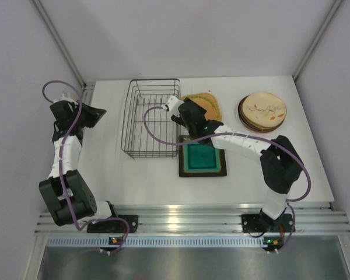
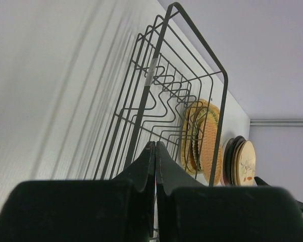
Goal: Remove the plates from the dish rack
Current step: Place the plate on the table, then move the dish rack
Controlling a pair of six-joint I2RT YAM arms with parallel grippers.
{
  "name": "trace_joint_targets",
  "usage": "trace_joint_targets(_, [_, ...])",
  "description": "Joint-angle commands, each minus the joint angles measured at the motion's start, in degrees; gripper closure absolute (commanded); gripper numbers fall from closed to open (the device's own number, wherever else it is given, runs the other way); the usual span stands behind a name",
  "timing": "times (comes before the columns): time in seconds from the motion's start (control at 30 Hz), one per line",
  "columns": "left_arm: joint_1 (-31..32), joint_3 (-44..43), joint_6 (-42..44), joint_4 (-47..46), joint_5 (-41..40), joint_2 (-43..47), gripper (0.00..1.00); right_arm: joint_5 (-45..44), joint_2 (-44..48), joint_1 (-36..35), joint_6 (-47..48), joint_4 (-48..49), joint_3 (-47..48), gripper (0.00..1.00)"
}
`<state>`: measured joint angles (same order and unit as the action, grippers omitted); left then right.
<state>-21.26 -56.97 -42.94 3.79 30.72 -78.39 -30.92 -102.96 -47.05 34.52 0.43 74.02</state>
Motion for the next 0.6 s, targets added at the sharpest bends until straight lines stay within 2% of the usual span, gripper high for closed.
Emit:
trace_joint_targets(0.0, [0.3,-2.6,-0.3,-2.7,1.6,-0.2,0.99,0.7,4.2,2.0,-13.8,-8.0,7.7,0.44])
trace_joint_targets(0.07, [0.3,-2.7,-0.3,-2.6,1.7,-0.1,1.00,3.7,2.9,4.2,-21.9,-16.5,13.0,0.60])
trace_joint_targets(0.13, [0.3,-2.8,-0.3,-2.2,1.9,0.0,1.00,10.5,1.0,7.0,-27.5,-21.4,16.7,0.73])
trace_joint_targets(0.17, [0.3,-2.9,-0.3,-2.0,2.0,0.2,1.00,12.4,0.1,7.9,-33.1,-25.9,19.6,0.91])
trace_joint_targets(0.2, [0.3,-3.0,-0.3,-1.9,2.1,0.3,1.00,16.0,-0.6,9.0,-36.4,-27.7,21.1,1.00])
trace_joint_targets(0.27, [0.3,-3.1,-0.8,-1.9,2.8,0.3,1.00,20.4,-2.9,11.3,-42.5,-31.3,24.3,1.00])
trace_joint_targets(0.3, [0.3,-3.3,-1.0,-1.9,3.1,0.3,1.00,25.0,-3.7,11.7,-43.7,-33.0,24.9,1.00])
trace_joint_targets(0.43, [0.6,-4.1,-2.0,-1.9,4.9,0.5,1.00,32.6,-8.2,11.7,-46.9,-35.5,28.2,1.00])
trace_joint_targets(0.57, [0.9,-4.2,-3.5,-2.6,5.8,2.2,1.00,34.5,-10.7,9.5,-48.5,-36.5,29.7,1.00])
